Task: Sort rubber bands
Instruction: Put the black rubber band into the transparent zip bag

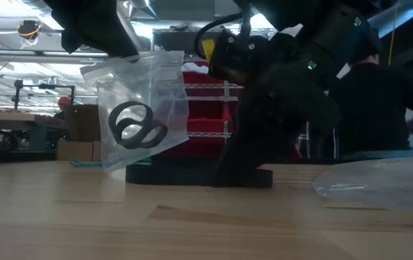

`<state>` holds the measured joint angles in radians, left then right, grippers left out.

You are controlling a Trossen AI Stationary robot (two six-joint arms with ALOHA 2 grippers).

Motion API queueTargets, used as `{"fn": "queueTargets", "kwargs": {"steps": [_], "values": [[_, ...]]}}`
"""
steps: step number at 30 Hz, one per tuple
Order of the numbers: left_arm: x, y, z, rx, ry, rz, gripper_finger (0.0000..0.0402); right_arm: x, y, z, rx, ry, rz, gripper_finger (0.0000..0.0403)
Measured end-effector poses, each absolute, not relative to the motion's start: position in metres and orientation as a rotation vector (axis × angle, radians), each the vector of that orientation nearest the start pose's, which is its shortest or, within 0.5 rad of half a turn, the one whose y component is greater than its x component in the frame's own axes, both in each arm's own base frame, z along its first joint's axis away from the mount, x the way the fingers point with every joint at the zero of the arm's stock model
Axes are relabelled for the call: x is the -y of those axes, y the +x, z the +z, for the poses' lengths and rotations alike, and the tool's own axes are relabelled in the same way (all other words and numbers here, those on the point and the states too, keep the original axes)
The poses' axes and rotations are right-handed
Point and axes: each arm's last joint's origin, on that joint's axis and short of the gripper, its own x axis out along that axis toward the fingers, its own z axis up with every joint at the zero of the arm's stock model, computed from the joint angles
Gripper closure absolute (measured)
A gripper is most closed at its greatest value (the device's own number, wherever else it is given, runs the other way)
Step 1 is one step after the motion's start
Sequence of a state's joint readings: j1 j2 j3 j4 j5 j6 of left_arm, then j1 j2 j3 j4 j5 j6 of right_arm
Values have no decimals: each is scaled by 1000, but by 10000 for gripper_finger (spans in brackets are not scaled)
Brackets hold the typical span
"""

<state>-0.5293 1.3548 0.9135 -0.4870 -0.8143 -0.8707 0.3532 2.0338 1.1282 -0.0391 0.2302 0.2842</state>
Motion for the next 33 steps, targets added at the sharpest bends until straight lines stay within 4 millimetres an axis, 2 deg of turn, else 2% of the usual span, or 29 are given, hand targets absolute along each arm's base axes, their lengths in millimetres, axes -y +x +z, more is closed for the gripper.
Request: {"fn": "queueTargets", "kwargs": {"steps": [4,10,12,19,22,24,29,33], "values": [[115,238,241,-545,-238,537,402,-128,371,106,-900,-29,-60,386],[115,238,241,-545,-242,538,402,-128,371,114,-859,13,-78,397],[115,237,241,-545,-240,535,402,-127,370,128,-826,22,-75,399],[117,234,243,-541,-244,524,402,-121,358,203,-624,49,-85,401],[117,234,244,-538,-249,521,401,-116,349,237,-516,56,-132,401],[117,234,244,-538,-250,521,402,-113,344,253,-447,67,-177,401],[117,235,245,-531,-259,517,402,-104,350,280,-228,136,-202,401],[118,233,249,-525,-261,506,402,-91,368,279,-120,172,-147,401]]}}
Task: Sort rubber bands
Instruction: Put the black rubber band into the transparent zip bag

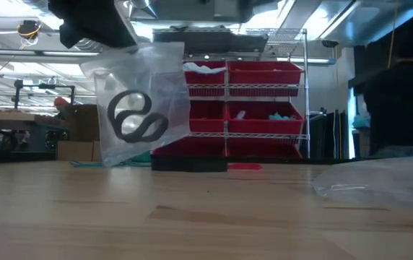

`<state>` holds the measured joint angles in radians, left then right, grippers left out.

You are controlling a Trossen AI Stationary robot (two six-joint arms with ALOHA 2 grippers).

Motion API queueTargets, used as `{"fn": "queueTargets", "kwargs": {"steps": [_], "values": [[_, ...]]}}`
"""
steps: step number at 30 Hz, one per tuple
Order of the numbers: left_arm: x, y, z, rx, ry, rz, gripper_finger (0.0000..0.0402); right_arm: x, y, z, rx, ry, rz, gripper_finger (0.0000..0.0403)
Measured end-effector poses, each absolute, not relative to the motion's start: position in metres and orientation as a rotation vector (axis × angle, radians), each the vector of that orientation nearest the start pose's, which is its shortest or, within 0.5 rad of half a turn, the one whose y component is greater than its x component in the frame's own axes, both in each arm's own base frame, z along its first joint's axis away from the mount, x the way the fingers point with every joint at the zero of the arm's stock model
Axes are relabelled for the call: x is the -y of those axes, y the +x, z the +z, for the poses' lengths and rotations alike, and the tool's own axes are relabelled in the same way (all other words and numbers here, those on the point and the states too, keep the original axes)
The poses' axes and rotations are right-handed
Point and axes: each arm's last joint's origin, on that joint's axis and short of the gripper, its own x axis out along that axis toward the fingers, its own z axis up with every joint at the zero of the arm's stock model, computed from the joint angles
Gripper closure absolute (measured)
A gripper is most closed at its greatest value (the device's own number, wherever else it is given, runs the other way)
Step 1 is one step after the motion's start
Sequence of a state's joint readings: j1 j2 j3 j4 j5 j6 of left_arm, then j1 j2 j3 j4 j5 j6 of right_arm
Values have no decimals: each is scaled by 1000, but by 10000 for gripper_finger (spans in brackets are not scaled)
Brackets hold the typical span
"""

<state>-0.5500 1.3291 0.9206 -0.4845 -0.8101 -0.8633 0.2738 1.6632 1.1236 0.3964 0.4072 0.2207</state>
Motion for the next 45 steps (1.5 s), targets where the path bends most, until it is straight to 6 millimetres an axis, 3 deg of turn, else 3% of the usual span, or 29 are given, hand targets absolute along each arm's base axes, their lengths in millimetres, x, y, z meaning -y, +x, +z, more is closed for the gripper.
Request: {"fn": "queueTargets", "kwargs": {"steps": [5,10,15,26,34,39,45], "values": [[118,230,261,-502,-266,480,402,-80,390,276,91,200,39,402],[116,227,267,-483,-283,475,402,-71,410,245,166,186,95,402],[116,227,267,-481,-283,474,402,-66,420,229,253,102,123,402],[116,226,271,-463,-294,463,402,-62,433,221,113,-131,127,402],[116,225,272,-467,-303,446,402,-59,433,220,92,-212,114,402],[116,225,272,-473,-297,439,402,-59,438,230,109,-266,80,402],[116,225,271,-481,-291,437,402,-59,440,220,-19,-299,87,402]]}}
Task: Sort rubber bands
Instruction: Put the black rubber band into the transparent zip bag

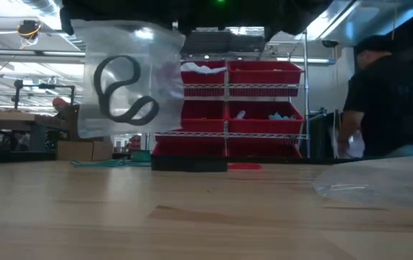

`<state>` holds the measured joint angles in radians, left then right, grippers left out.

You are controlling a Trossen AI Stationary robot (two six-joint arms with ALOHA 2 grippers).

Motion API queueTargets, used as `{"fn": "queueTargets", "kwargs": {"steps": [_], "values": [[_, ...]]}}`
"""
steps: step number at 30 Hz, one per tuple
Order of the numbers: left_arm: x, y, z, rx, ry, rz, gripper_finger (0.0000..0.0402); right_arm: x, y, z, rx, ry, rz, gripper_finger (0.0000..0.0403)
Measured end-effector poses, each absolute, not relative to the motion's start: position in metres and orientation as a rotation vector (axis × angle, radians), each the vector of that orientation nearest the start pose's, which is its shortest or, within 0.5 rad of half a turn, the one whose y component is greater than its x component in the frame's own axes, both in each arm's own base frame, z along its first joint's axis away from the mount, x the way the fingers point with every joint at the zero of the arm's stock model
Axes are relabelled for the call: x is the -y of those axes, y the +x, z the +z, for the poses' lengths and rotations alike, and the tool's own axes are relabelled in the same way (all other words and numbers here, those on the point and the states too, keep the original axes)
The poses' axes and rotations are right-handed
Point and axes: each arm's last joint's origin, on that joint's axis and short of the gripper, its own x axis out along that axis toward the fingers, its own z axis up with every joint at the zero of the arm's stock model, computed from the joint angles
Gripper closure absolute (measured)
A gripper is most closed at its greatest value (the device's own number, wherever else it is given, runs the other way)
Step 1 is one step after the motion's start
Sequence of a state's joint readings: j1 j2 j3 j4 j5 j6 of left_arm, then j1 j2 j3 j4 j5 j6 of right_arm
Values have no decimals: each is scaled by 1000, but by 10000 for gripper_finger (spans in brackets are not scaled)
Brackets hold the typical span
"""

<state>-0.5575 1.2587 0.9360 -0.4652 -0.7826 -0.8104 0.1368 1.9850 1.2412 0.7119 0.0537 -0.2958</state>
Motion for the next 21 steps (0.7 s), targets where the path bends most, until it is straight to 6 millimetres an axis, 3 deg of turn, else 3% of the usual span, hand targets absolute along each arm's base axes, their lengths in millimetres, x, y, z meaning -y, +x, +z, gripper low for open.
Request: {"fn": "queueTargets", "kwargs": {"steps": [21], "values": [[112,220,268,-497,-290,509,402,-71,437,211,-132,-368,47,402]]}}
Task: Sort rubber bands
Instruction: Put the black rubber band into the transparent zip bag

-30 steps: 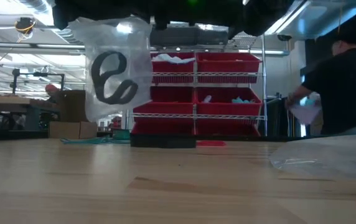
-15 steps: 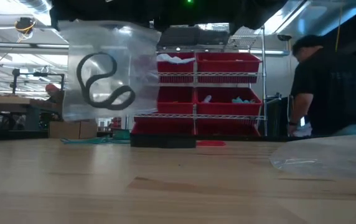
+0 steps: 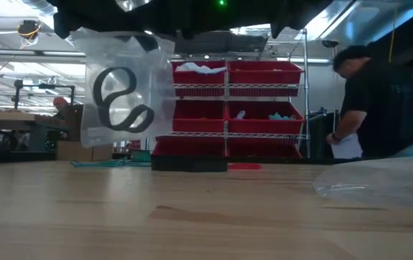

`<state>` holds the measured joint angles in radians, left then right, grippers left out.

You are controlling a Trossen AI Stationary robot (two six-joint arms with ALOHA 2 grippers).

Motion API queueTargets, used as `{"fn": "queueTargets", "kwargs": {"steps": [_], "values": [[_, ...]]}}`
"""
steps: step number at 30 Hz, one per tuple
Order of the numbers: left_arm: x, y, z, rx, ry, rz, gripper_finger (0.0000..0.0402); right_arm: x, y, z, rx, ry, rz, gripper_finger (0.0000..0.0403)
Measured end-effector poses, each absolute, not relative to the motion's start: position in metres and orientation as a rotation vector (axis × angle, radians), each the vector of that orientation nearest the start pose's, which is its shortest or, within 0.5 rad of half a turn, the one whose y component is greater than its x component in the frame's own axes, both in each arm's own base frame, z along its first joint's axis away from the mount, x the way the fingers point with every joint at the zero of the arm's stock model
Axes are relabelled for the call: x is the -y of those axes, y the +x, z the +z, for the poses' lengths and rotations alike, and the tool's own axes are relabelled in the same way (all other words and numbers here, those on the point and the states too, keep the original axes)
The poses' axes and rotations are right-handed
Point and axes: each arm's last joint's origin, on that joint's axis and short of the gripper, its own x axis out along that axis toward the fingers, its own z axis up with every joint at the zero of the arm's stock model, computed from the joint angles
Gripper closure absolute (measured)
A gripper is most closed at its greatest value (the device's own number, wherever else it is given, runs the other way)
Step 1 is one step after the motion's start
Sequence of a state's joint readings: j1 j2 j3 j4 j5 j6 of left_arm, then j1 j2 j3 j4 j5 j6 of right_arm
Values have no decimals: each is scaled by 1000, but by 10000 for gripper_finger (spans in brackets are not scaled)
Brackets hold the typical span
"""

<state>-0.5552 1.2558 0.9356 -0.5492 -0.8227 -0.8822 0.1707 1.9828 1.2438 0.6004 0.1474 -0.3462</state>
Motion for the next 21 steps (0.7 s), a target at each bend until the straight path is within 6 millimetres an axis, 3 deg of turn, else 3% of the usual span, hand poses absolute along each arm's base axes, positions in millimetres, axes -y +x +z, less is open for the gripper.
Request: {"fn": "queueTargets", "kwargs": {"steps": [11,21], "values": [[107,213,265,-514,-289,575,402,-84,432,199,-239,-312,48,402],[107,213,267,-515,-294,565,402,-81,432,197,-301,-273,-39,402]]}}
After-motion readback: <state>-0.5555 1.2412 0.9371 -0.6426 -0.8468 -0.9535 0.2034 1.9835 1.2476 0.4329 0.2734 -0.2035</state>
